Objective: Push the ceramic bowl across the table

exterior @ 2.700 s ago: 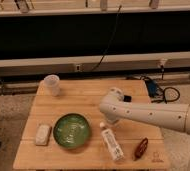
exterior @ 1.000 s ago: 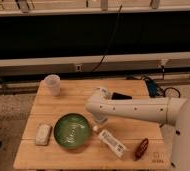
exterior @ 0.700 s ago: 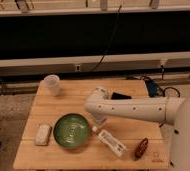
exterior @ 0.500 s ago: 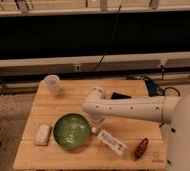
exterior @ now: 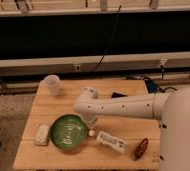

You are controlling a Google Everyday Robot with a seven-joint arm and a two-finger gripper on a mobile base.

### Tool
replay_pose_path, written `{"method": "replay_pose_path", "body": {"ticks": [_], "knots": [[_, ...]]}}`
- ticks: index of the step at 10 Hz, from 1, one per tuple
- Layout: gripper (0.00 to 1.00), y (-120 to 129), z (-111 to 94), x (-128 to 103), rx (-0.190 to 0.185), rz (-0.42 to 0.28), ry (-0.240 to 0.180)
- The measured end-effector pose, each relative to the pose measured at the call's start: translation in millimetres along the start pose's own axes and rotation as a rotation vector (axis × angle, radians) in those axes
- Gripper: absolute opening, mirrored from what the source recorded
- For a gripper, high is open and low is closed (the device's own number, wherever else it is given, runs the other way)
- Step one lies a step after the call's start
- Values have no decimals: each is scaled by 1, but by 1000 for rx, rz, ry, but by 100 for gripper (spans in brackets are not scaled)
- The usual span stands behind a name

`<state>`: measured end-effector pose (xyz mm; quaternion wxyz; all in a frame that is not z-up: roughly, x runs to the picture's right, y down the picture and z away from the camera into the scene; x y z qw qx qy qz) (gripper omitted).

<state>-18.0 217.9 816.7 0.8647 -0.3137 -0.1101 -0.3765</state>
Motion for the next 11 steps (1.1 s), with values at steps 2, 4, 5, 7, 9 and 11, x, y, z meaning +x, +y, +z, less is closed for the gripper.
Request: {"method": "replay_pose_path", "body": {"ticks": [2, 4, 5, 7, 9, 11], "knots": [[1, -10, -2, -12, 1, -38, -7], [1, -11, -4, -19, -5, -69, -11], [1, -13, -5, -26, -8, -97, -15], [1, -16, -7, -35, -11, -132, -20], [1, -24, -9, -47, -14, -177, -28], [1, -26, -11, -56, -19, -210, -32]]}}
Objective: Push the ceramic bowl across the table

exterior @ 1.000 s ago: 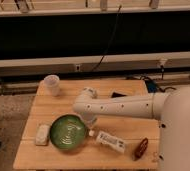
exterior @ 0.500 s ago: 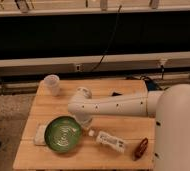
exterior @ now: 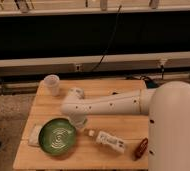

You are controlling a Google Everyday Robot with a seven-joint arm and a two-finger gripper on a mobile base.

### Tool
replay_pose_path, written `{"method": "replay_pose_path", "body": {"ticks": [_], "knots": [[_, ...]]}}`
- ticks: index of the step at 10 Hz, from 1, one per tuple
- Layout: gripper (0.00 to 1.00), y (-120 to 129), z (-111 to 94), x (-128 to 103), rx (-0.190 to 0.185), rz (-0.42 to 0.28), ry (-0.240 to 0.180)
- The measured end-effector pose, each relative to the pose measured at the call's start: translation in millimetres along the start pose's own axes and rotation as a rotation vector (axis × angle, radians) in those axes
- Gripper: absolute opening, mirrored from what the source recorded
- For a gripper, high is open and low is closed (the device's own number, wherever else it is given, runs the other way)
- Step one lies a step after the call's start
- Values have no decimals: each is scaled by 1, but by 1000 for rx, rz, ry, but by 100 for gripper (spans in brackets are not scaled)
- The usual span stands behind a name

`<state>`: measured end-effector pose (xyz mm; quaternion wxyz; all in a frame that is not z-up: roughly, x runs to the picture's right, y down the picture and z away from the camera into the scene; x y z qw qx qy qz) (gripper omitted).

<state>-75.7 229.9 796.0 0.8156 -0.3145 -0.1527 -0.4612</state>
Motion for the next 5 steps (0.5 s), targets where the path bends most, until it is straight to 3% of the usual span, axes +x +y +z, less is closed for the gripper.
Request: {"method": "replay_pose_path", "body": {"ticks": [5], "knots": [[1, -12, -5, -27, -17, -99, -12]]}}
